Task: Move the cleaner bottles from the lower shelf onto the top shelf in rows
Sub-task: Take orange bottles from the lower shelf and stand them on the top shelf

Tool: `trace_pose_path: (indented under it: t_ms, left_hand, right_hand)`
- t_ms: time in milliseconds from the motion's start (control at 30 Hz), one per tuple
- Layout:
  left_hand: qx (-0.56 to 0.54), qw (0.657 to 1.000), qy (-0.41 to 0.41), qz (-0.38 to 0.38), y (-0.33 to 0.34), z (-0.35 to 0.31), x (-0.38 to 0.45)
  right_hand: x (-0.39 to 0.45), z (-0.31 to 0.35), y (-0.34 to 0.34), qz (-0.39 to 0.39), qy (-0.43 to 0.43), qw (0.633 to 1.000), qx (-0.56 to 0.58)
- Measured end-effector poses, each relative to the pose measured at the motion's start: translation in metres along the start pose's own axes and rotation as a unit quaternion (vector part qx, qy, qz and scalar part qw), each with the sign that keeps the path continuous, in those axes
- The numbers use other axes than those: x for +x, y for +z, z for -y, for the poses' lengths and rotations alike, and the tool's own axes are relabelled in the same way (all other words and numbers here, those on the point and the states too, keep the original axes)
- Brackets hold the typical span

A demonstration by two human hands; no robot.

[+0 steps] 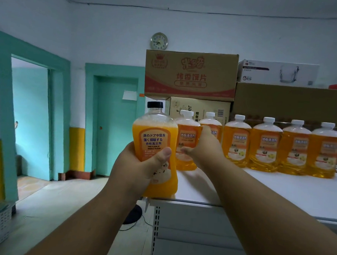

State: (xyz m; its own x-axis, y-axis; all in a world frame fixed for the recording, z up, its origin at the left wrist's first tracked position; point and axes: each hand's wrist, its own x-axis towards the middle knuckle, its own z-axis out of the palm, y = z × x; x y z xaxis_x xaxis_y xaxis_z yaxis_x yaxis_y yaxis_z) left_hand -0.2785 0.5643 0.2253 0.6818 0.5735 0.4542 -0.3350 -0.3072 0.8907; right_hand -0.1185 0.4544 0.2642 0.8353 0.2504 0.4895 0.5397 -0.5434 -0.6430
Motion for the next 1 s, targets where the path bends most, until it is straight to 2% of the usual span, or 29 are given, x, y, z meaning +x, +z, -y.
trace_pose_path:
  t_ms: [267, 400, 467, 567, 633, 700, 867, 1000]
  left_hand:
    - [0.004, 1.0, -0.001, 0.023, 0.004, -0.004, -0.007]
    - [0.0, 1.0, 0.0, 0.028, 0.004, -0.006, -0.009]
    - [-0.015, 0.999, 0.004, 0.029, 0.006, -0.008, -0.01]
    - [-0.026, 0.998, 0.003, 0.05, 0.019, -0.011, -0.015]
    - [-0.021, 0.996, 0.001, 0.087, 0.036, -0.015, -0.021]
    - [-0.012, 0.99, -0.005, 0.137, 0.059, -0.022, -0.031]
    - [-0.043, 0.962, 0.008, 0.27, 0.127, -0.048, -0.066]
    - [-0.052, 0.921, 0.068, 0.379, 0.187, -0.08, -0.102]
  right_hand:
    - [-0.002, -0.001, 0.003, -0.015, 0.009, 1.0, 0.01]
    - [-0.013, 0.002, -0.001, -0.026, 0.019, 0.998, 0.053]
    - [-0.026, 0.005, -0.015, -0.049, 0.003, 0.992, 0.113]
    - [-0.06, 0.009, -0.048, 0.029, -0.03, 0.958, 0.282]
    - [-0.085, 0.008, -0.073, 0.083, -0.052, 0.949, 0.298]
    - [-0.104, 0.003, -0.097, 0.089, -0.069, 0.951, 0.288]
    - [-0.137, -0.024, -0.171, -0.004, -0.053, 0.963, 0.266]
    - [-0.174, -0.063, -0.248, -0.083, -0.04, 0.963, 0.254]
